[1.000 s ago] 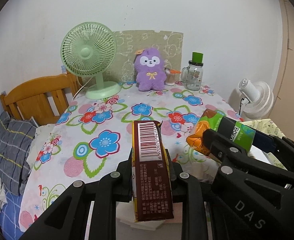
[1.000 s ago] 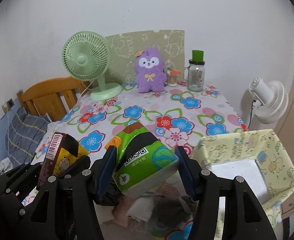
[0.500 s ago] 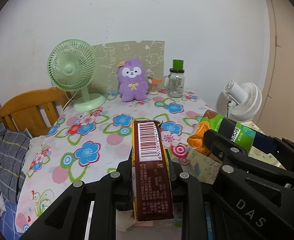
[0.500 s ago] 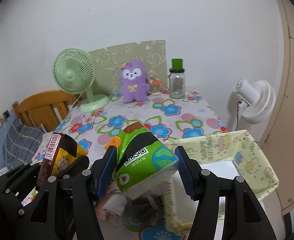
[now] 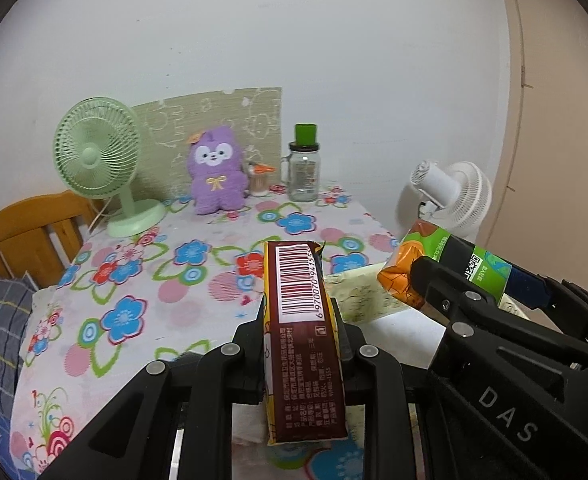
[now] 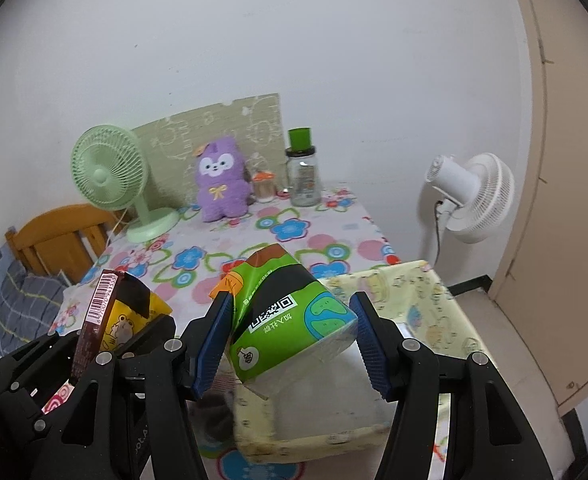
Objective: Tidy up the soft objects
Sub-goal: 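Carry the snack box with left while right carries tissue pack to yellow box, then release the snack box into the yellow box while right releases tissue pack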
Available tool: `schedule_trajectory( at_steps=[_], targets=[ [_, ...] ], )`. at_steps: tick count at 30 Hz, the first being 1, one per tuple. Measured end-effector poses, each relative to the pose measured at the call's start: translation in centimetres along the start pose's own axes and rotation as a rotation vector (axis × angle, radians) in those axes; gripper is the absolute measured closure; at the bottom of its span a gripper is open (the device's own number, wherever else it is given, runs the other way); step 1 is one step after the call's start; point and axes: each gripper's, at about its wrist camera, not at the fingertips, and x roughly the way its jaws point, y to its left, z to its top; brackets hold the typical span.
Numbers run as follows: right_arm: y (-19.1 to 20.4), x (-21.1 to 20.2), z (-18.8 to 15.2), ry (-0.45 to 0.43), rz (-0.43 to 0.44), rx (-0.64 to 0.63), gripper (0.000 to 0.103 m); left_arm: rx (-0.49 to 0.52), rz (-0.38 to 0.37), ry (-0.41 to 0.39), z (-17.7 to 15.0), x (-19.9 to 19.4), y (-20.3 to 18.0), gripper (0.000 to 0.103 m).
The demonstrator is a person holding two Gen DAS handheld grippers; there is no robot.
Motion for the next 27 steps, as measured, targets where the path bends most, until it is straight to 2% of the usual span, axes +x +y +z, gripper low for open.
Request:
schedule_trajectory(
  at_steps=[10, 23, 27],
  targets=[
    [-3.8, -0.1, 0.1, -0.008, -0.047, 0.035, 0.04, 0.033, -0.046, 0.014, 0.4, 1.5, -3.4, 0.081],
    [-8.8, 1.8, -0.5, 0.035, -0.098, 0.084, 0.04, 0.095, -0.104, 0.079, 0.2, 4.8, -8.2, 0.081],
    [-9.9, 2.8, -0.7, 0.054, -0.106, 0.097, 0.04, 0.105, -0.1, 0.108, 0.1, 6.0, -8.8, 0.08]
  ],
)
